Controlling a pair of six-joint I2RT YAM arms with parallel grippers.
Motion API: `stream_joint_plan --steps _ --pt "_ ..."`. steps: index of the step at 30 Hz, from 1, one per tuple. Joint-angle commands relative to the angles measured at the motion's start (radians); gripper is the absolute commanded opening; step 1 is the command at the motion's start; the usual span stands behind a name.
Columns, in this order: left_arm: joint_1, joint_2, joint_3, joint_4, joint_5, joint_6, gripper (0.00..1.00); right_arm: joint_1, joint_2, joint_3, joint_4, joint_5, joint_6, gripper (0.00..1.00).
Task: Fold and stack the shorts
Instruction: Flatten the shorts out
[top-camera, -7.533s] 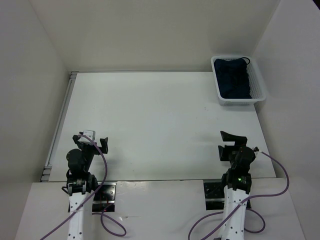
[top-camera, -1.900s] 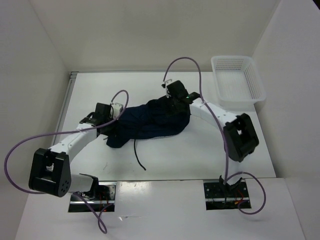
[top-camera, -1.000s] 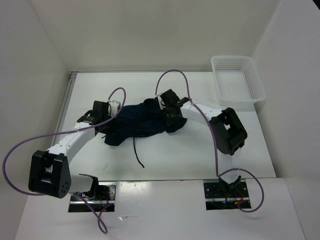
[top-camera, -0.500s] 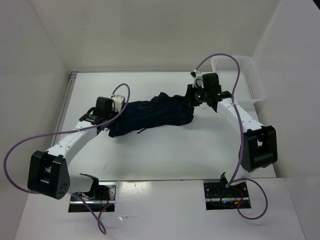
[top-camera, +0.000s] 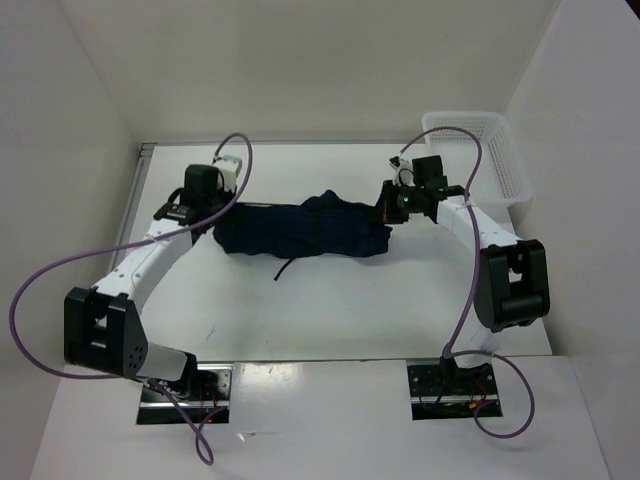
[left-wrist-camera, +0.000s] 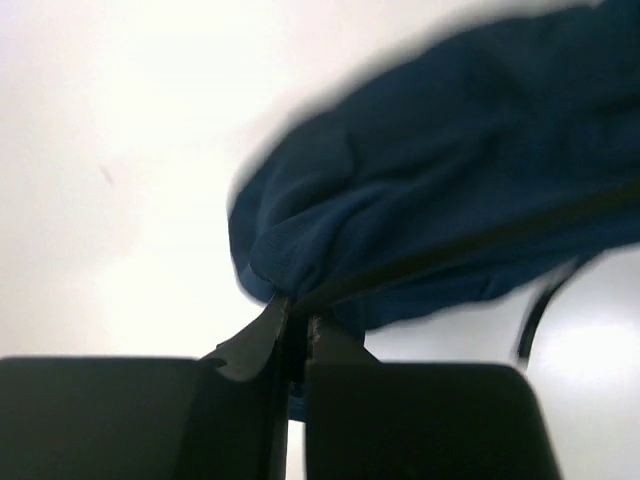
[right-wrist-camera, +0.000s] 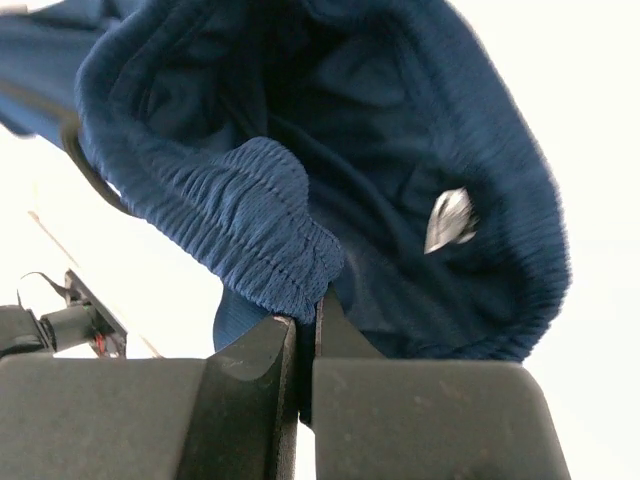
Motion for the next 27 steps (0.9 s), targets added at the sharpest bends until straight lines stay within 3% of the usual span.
stream_joint_plan --steps 1,3,4,6,8,10,11,14,19,27 --pt "0.031 0.092 0.152 0.098 -0.077 0.005 0.03 -0.027 -0.039 0.032 0.048 0.034 0.010 0.02" --pt "0.031 0.176 0.212 0.098 -0.066 0.005 0.10 -0.027 -0.013 0.062 0.060 0.034 0.041 0.05" --pt "0.031 0.202 0.221 0.118 -0.066 0.005 0.29 -0.027 0.016 0.071 0.078 0.019 0.052 0.08" --pt "0.031 0.294 0.253 0.117 -0.066 0.005 0.54 -0.027 0.056 0.109 0.097 0.019 0.097 0.08" --pt "0.055 0.334 0.304 0.066 -0.040 0.005 0.69 -0.027 0.076 0.138 0.109 0.052 0.107 0.13" --pt "0.092 0.375 0.382 -0.018 0.004 0.005 0.75 -0.027 0.089 0.149 0.118 0.061 0.119 0.23" --pt "0.114 0.376 0.396 -0.041 0.068 0.005 0.76 -0.027 0.089 0.149 0.118 0.062 0.119 0.30" --pt "0.181 0.324 0.374 -0.100 0.191 0.005 0.76 -0.027 0.089 0.149 0.118 0.086 0.119 0.38" --pt "0.190 0.291 0.272 -0.132 0.236 0.005 0.76 -0.027 0.109 0.149 0.127 0.114 0.110 0.40" --pt "0.238 0.486 0.370 -0.155 0.418 0.005 0.72 -0.027 0.147 0.177 0.086 0.152 0.089 0.45"
